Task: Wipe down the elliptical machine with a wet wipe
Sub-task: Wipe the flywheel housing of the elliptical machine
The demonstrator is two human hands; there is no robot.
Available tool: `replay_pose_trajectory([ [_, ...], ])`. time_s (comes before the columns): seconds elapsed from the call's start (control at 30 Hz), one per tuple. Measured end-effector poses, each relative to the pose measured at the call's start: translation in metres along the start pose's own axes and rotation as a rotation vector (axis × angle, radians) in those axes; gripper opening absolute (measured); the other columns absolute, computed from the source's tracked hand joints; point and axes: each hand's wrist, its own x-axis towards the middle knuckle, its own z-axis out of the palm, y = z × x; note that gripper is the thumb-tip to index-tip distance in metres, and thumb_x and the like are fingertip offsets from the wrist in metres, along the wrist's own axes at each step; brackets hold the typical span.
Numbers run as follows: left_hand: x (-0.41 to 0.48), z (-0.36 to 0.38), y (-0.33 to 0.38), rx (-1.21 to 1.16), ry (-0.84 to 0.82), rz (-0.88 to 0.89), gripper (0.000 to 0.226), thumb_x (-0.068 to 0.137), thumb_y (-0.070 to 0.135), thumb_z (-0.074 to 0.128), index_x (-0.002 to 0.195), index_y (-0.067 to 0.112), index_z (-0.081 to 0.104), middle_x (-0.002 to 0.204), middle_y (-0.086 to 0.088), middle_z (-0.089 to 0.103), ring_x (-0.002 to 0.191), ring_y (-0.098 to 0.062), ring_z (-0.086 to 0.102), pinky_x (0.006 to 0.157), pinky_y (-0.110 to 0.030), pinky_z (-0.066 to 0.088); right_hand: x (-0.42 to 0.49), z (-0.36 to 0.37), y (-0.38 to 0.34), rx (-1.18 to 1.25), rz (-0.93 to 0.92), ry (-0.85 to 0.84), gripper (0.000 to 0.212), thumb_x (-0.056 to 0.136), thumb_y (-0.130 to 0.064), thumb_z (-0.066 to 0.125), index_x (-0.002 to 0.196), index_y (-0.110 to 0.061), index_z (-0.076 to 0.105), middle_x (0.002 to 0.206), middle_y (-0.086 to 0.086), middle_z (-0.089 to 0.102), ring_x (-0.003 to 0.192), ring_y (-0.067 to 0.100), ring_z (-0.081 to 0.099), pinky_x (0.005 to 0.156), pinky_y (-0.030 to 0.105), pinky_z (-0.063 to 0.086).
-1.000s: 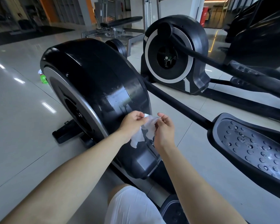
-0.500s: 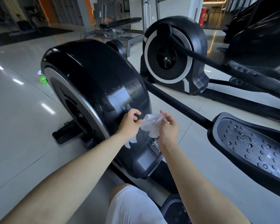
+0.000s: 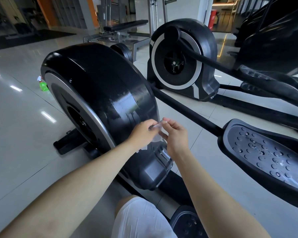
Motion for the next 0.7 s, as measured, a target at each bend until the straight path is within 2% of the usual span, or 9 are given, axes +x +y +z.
replay_pose_trajectory([
  [0.1, 0.001, -0.008, 0.002, -0.239, 0.045, -0.114, 0.016, 0.101, 0.028, 0.055, 0.099, 0.026, 0.071, 0.099, 0.010, 0.070, 0.091, -0.006, 0.059, 0.076, -0.019, 0.042, 0.001, -0.003, -0.003, -0.135, -0.044, 0.022, 0.008, 0.098, -0.006, 0.066, 0.096, -0.009, 0.073, 0.084, -0.001, 0.072, 0.081, 0.018, 0.069, 0.095, 0.050, 0.057],
  [0.17, 0.001, -0.011, 0.001, -0.362, 0.036, -0.196, 0.018, 0.102, 0.023, 0.054, 0.099, 0.030, 0.070, 0.101, 0.013, 0.068, 0.096, -0.007, 0.058, 0.084, -0.022, 0.043, 0.001, -0.004, -0.003, -0.178, -0.055, 0.021, 0.010, 0.100, -0.012, 0.063, 0.102, -0.017, 0.072, 0.095, -0.001, 0.072, 0.086, 0.017, 0.072, 0.094, 0.049, 0.059],
  [0.23, 0.001, -0.013, 0.001, -0.435, 0.006, -0.220, 0.020, 0.101, 0.022, 0.055, 0.091, 0.030, 0.070, 0.095, 0.009, 0.067, 0.093, -0.012, 0.057, 0.087, -0.031, 0.042, 0.000, -0.003, -0.001, -0.189, -0.042, -0.021, 0.021, 0.097, -0.023, 0.063, 0.117, -0.029, 0.066, 0.115, -0.003, 0.070, 0.102, 0.018, 0.071, 0.095, 0.043, 0.058],
  [0.33, 0.000, -0.015, -0.001, -0.481, -0.043, -0.191, 0.022, 0.094, 0.033, 0.057, 0.091, 0.014, 0.068, 0.089, -0.003, 0.062, 0.087, -0.019, 0.052, 0.081, -0.037, 0.038, -0.002, 0.001, 0.003, -0.233, -0.005, -0.081, 0.029, 0.094, -0.035, 0.064, 0.123, -0.035, 0.060, 0.120, -0.006, 0.068, 0.109, 0.018, 0.069, 0.093, 0.039, 0.057],
  [0.43, -0.001, -0.016, -0.001, -0.436, -0.030, -0.182, 0.033, 0.093, 0.050, 0.057, 0.100, 0.021, 0.070, 0.099, -0.012, 0.071, 0.089, -0.019, 0.058, 0.084, -0.038, 0.046, -0.003, 0.003, 0.004, -0.269, 0.016, -0.142, 0.018, 0.094, -0.033, 0.064, 0.109, -0.025, 0.069, 0.107, 0.004, 0.074, 0.090, 0.028, 0.072, 0.076, 0.044, 0.058],
  [0.5, 0.000, -0.016, -0.004, -0.389, 0.017, -0.194, 0.032, 0.099, 0.050, 0.056, 0.100, 0.022, 0.071, 0.102, -0.011, 0.072, 0.089, -0.016, 0.059, 0.086, -0.034, 0.047, -0.003, 0.003, 0.002, -0.283, 0.006, -0.136, 0.012, 0.097, -0.022, 0.060, 0.097, -0.017, 0.071, 0.089, 0.009, 0.074, 0.067, 0.024, 0.065, 0.057, 0.032, 0.050],
  [0.57, 0.001, -0.017, -0.009, -0.334, 0.079, -0.210, 0.036, 0.103, 0.047, 0.053, 0.101, 0.016, 0.071, 0.097, -0.008, 0.070, 0.086, -0.015, 0.056, 0.082, -0.031, 0.046, -0.001, 0.003, 0.001, -0.291, -0.002, -0.075, 0.015, 0.099, -0.013, 0.057, 0.089, -0.014, 0.069, 0.077, 0.006, 0.068, 0.057, 0.018, 0.055, 0.048, 0.024, 0.042],
  [0.6, 0.001, -0.018, -0.012, -0.317, 0.097, -0.211, 0.038, 0.103, 0.048, 0.053, 0.101, 0.014, 0.071, 0.093, -0.006, 0.068, 0.084, -0.014, 0.054, 0.080, -0.031, 0.045, 0.001, 0.003, 0.001, -0.294, -0.007, -0.043, 0.017, 0.100, -0.013, 0.057, 0.088, -0.015, 0.068, 0.075, 0.003, 0.065, 0.059, 0.017, 0.053, 0.049, 0.025, 0.043],
  [0.7, 0.002, -0.021, -0.016, -0.282, 0.092, -0.193, 0.041, 0.102, 0.048, 0.053, 0.097, 0.011, 0.070, 0.084, 0.000, 0.058, 0.080, -0.014, 0.048, 0.075, -0.031, 0.040, 0.003, 0.003, 0.003, -0.270, -0.007, 0.014, 0.016, 0.101, -0.018, 0.056, 0.091, -0.019, 0.069, 0.084, -0.003, 0.066, 0.078, 0.019, 0.058, 0.070, 0.037, 0.052],
])
